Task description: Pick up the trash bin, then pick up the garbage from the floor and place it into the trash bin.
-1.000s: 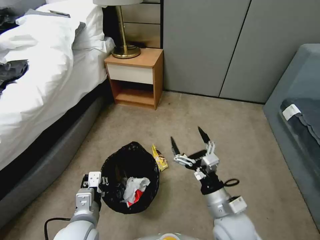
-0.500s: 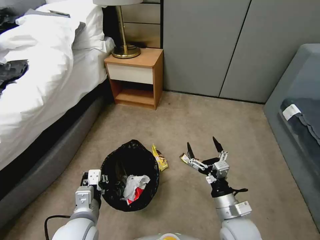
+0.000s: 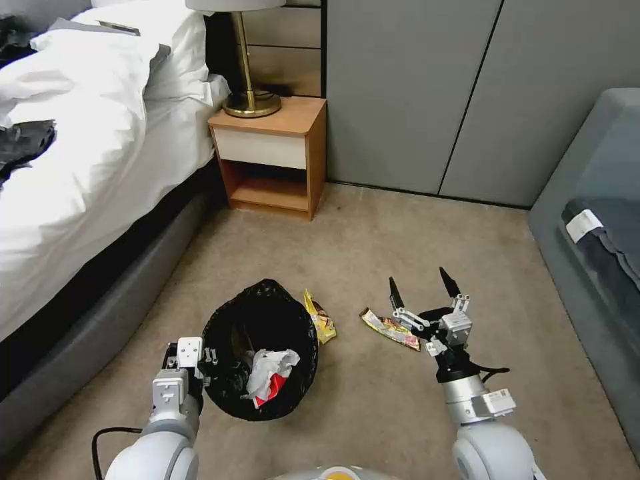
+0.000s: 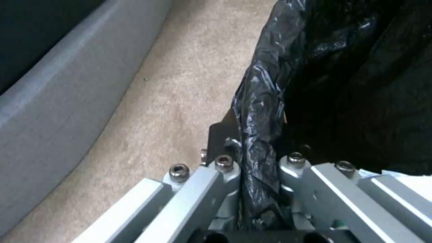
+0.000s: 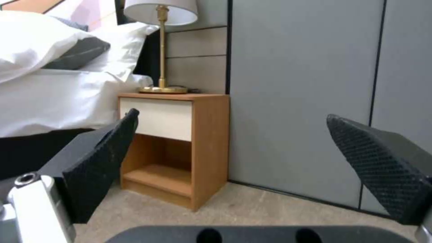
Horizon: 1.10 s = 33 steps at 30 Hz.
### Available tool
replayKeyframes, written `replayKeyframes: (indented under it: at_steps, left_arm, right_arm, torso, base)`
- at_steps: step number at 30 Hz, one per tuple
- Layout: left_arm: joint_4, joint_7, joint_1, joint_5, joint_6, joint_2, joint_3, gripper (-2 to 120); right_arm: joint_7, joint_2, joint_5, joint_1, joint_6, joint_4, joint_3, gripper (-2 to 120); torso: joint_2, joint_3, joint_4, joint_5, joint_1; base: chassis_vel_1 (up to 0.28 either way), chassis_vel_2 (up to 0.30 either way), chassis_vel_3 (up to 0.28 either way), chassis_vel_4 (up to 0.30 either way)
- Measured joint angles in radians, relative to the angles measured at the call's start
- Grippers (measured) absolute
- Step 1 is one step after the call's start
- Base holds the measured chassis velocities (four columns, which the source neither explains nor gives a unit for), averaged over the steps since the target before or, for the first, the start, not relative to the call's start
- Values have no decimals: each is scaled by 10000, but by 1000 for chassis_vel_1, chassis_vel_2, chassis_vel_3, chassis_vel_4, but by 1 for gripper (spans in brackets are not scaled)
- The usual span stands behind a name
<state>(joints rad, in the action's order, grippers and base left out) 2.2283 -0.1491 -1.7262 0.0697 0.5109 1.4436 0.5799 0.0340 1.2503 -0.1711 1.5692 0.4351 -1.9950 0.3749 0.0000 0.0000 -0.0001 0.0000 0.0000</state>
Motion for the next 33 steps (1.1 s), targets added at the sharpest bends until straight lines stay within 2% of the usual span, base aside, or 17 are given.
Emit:
replayKeyframes:
  at_steps: [11, 15, 16, 17, 18, 21, 22, 23, 26, 29, 31, 32, 33]
  left_arm:
    - [10, 0, -87, 12, -10, -21, 12, 3]
    - [58, -1, -158, 5, -26, -27, 13, 3]
    - [58, -1, -158, 5, -26, -27, 13, 3]
    - [73, -1, -166, -6, -31, -25, 6, 3]
    - [73, -1, -166, -6, -31, -25, 6, 3]
    - [113, -1, -209, -50, -41, -6, -33, 3]
    - [113, -1, -209, -50, -41, -6, -33, 3]
    - [117, -1, -216, -55, -42, -5, -36, 3]
    - [161, -1, -285, -110, -58, 19, -50, 3]
    - [172, -1, -320, -137, -68, 29, -58, 3]
    - [212, -1, -370, -171, -83, 54, -64, 3]
    - [244, -1, -403, -190, -88, 64, -64, 3]
    - [244, -1, -403, -190, -88, 64, -64, 3]
  right_arm:
    - [-467, -457, -196, -399, 296, 283, 523, 100]
    - [-639, -1238, -299, -746, 509, 608, 951, 100]
    - [-639, -1238, -299, -746, 509, 608, 951, 100]
    - [-738, -1601, -295, -906, 560, 810, 1101, 100]
    - [-738, -1601, -295, -906, 560, 810, 1101, 100]
    - [-1285, -2412, -299, -1322, 535, 1432, 1328, 100]
    - [-1285, -2412, -299, -1322, 535, 1432, 1328, 100]
    - [-1454, -2525, -313, -1382, 473, 1527, 1353, 100]
    - [-3030, -3197, -718, -1873, -265, 2364, 1337, 100]
    - [-3586, -3352, -949, -2137, -519, 2808, 1126, 100]
    - [-4388, -3464, -1083, -2708, -833, 3687, 655, 100]
    - [-4944, -3465, -1033, -3245, -925, 4502, 276, 100]
    - [-4944, -3465, -1033, -3245, -925, 4502, 276, 100]
  torso:
    - [0, 1, 2, 0, 2]
    - [0, 0, 1, 1, 1]
    - [0, 0, 1, 1, 1]
    - [0, 0, 0, 2, 1]
    - [0, 0, 0, 2, 1]
    - [-1, 1, 1, 2, 1]
    - [-1, 1, 1, 2, 1]
    - [0, 1, 1, 1, 1]
    - [0, 0, 1, 0, 1]
    - [0, 1, -2, -1, 1]
    - [0, 0, 0, 3, 1]
    - [0, 1, 0, 1, 1]
    - [0, 1, 0, 1, 1]
  base:
    - [-63, 68, 66, -69]
    - [0, 0, 0, 0]
    - [0, 0, 0, 0]
    - [0, 0, 0, 0]
    - [0, 0, 0, 0]
    - [0, 0, 0, 0]
    - [0, 0, 0, 0]
    - [0, 0, 0, 0]
    - [0, 0, 0, 0]
    - [0, 0, 0, 0]
    - [0, 0, 0, 0]
    - [0, 0, 0, 0]
    - [0, 0, 0, 0]
